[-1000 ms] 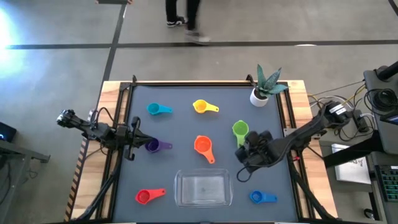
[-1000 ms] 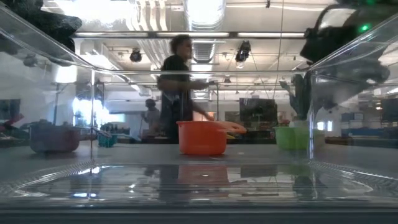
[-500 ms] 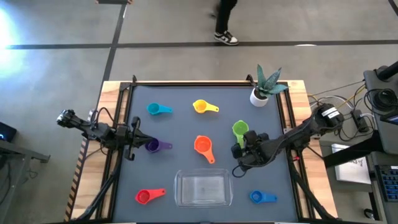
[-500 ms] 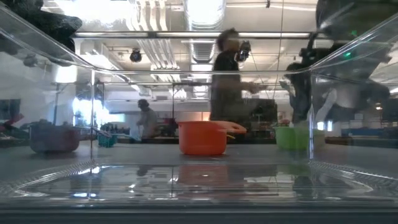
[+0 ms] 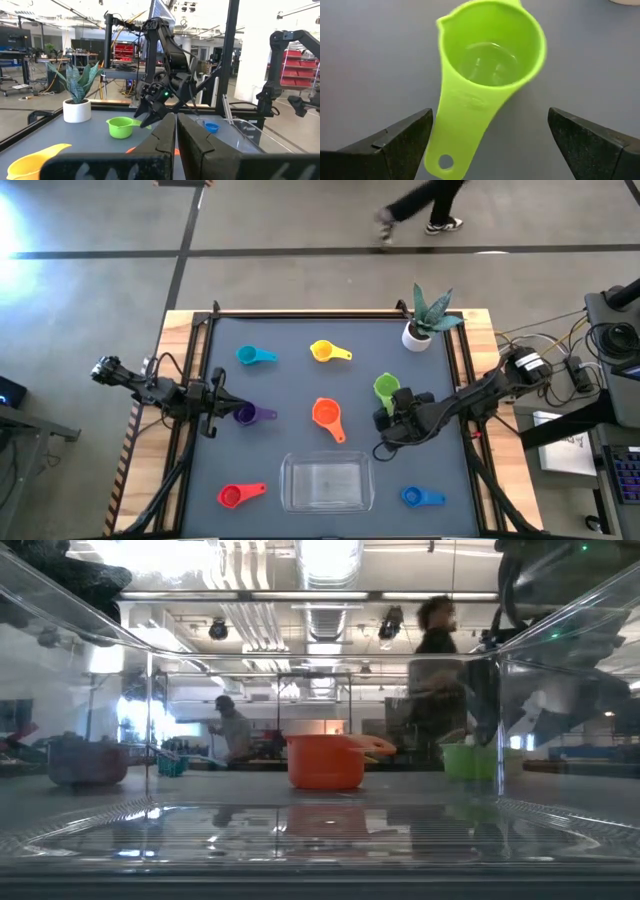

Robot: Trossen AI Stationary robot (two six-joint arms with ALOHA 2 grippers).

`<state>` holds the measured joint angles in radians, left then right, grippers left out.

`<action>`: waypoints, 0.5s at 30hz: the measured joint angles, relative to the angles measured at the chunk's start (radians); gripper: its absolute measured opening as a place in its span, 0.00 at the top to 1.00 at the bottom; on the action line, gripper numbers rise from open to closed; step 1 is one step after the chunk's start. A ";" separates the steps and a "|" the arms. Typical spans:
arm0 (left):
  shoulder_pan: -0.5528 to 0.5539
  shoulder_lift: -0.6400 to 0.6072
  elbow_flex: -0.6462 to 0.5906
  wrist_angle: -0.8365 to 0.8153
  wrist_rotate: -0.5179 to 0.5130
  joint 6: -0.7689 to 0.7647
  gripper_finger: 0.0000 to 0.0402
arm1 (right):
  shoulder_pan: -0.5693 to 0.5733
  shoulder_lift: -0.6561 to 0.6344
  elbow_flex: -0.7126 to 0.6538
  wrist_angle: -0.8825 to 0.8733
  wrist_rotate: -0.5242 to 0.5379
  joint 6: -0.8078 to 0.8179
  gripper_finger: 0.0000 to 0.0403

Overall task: Nest measuring cups in basket
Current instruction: Stack the green measuring cup on the orange measuring cup

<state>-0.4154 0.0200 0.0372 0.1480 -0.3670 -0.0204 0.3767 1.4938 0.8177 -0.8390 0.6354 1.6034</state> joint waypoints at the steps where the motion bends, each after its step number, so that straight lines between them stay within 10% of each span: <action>1: 0.000 0.000 0.000 0.000 0.000 0.000 1.00 | 0.000 -0.006 0.000 -0.019 -0.006 0.008 0.05; 15: 0.000 0.000 0.000 0.000 0.000 0.000 1.00 | 0.000 -0.210 -0.084 -0.094 -0.018 -0.066 0.05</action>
<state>-0.4156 0.0200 0.0368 0.1482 -0.3668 -0.0208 0.3771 1.2835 0.7341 -0.9332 0.6171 1.5378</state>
